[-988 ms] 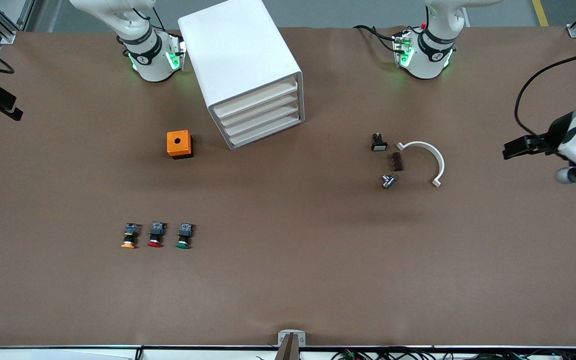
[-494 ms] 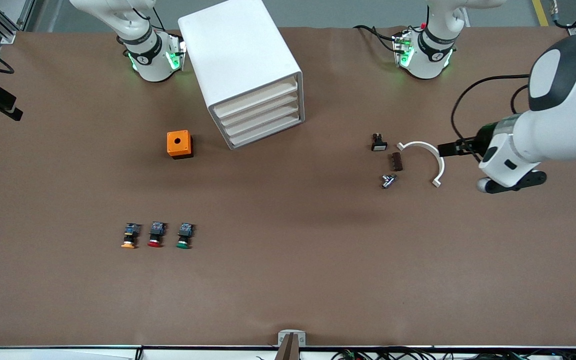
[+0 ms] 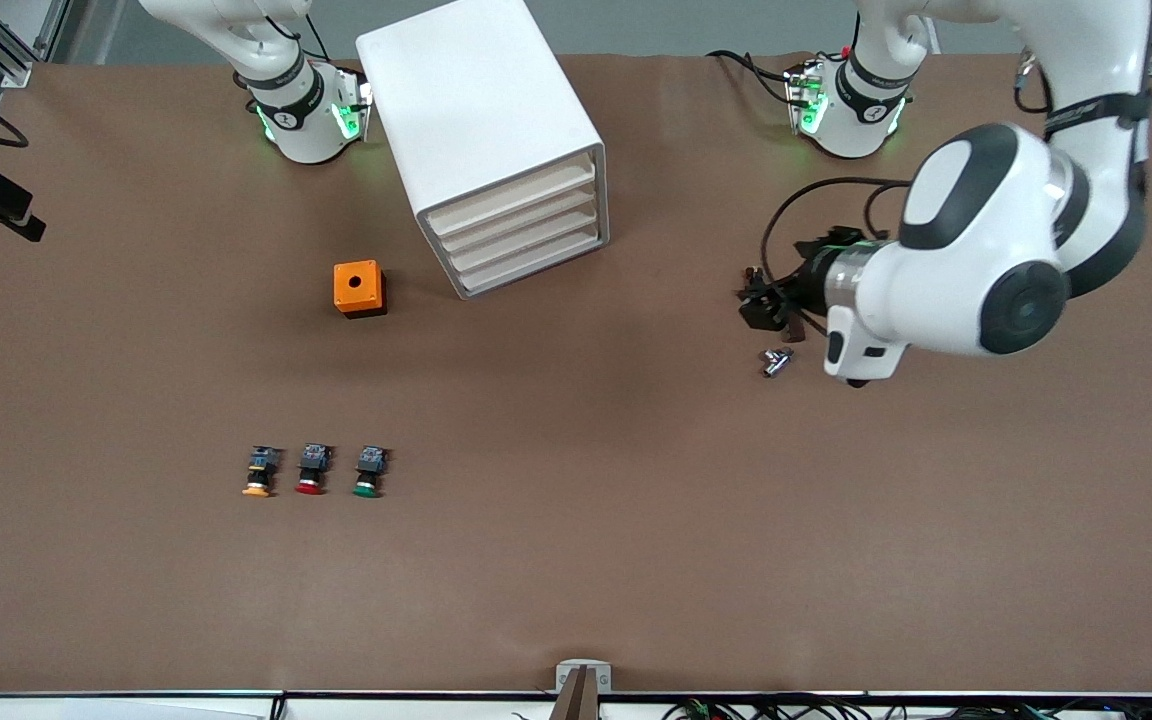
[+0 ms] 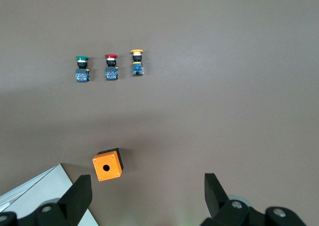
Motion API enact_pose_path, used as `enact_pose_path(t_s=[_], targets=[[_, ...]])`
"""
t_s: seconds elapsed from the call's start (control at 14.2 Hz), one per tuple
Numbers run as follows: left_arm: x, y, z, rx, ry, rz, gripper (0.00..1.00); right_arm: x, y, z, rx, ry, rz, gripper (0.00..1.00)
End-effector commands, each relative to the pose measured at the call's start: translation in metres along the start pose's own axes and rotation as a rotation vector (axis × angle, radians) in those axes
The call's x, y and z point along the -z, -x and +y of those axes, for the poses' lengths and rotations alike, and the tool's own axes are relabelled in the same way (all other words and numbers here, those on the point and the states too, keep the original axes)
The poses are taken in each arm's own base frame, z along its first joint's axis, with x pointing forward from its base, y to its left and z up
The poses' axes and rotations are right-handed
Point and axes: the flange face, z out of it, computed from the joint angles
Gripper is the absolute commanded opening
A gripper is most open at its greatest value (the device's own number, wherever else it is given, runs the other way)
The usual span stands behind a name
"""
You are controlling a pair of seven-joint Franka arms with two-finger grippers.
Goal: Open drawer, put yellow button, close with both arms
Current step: 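Reach the left gripper to the top drawer handle of the white cabinet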
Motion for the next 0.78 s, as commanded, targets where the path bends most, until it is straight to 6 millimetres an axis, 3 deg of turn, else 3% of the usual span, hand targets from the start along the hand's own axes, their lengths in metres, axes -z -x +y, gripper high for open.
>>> enact_pose_path(t_s=[0.0, 0.14, 0.35, 0.71], targets=[[-0.037, 0.008, 0.032, 0.246, -0.068, -0.088, 1.00, 0.004, 0.007, 0.001, -0.010, -0.004, 0.007, 1.00], [-0.073, 0.016, 0.055, 0.391, -0.129, -0.147, 1.00, 0.004, 0.007, 0.001, -0.010, -0.004, 0.005, 1.00], [-0.117, 0.007, 0.084, 0.638, -0.221, -0.269, 1.00, 0.004, 0.007, 0.000, -0.008, -0.005, 0.007, 1.00], [-0.165, -0.009, 0.105, 0.950, -0.381, -0.416, 1.00, 0.003, 0.007, 0.002, -0.011, -0.005, 0.004, 1.00]])
